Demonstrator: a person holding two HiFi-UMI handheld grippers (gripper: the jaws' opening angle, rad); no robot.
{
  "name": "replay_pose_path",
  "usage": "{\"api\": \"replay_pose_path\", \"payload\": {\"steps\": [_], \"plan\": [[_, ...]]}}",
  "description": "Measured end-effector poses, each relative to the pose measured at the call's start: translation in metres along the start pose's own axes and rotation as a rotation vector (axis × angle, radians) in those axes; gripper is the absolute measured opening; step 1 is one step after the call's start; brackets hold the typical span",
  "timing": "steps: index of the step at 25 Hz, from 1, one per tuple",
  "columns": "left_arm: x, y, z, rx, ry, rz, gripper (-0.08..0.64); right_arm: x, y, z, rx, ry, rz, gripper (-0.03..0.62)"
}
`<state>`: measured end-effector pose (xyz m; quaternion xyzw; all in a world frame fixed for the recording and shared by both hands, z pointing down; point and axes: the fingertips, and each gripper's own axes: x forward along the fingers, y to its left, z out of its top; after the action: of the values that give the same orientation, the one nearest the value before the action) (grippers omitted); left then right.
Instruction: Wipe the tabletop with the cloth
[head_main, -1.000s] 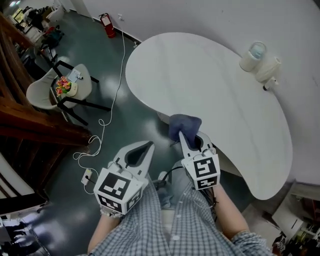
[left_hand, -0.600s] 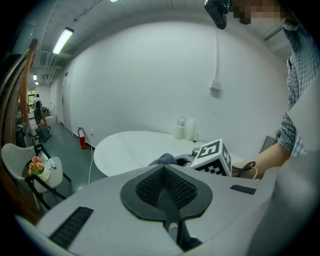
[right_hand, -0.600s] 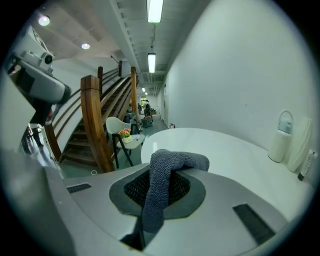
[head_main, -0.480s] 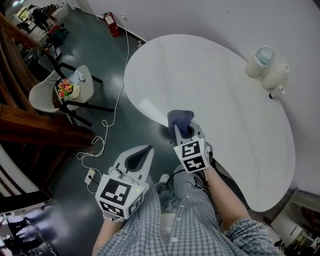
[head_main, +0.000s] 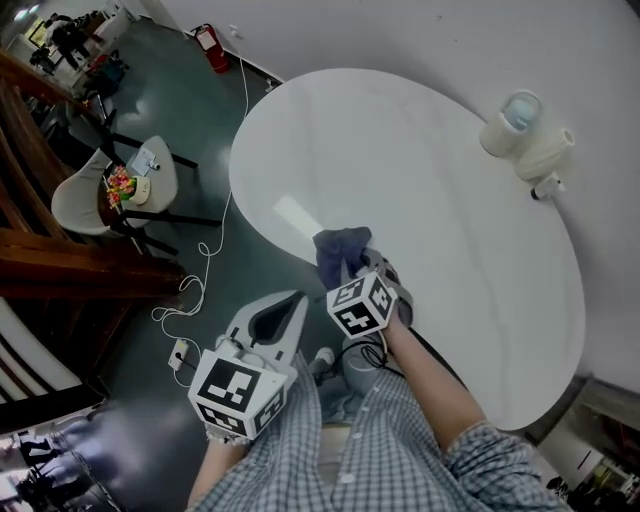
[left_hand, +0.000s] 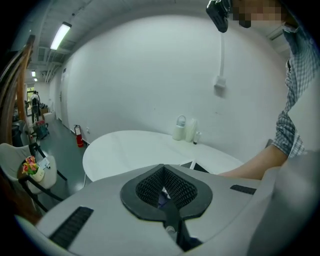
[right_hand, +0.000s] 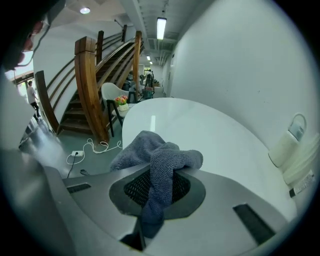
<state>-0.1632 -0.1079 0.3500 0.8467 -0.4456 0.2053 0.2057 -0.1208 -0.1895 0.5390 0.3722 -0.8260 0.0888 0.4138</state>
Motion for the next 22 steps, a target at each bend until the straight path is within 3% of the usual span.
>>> {"api": "replay_pose_path", "payload": {"steps": [9,22], "plan": [[0.021,-0.01,0.01,0.013,0.015,-0.015,0.003,-0.003,-0.005,-0.005,0.013,-0.002,0.032,0.031],[0.048,-0.036,0.024,0.084,0.024,-0.098,0.003,-0.036,-0.037,-0.053,0.113,0.018,-0.027,0.031]]}}
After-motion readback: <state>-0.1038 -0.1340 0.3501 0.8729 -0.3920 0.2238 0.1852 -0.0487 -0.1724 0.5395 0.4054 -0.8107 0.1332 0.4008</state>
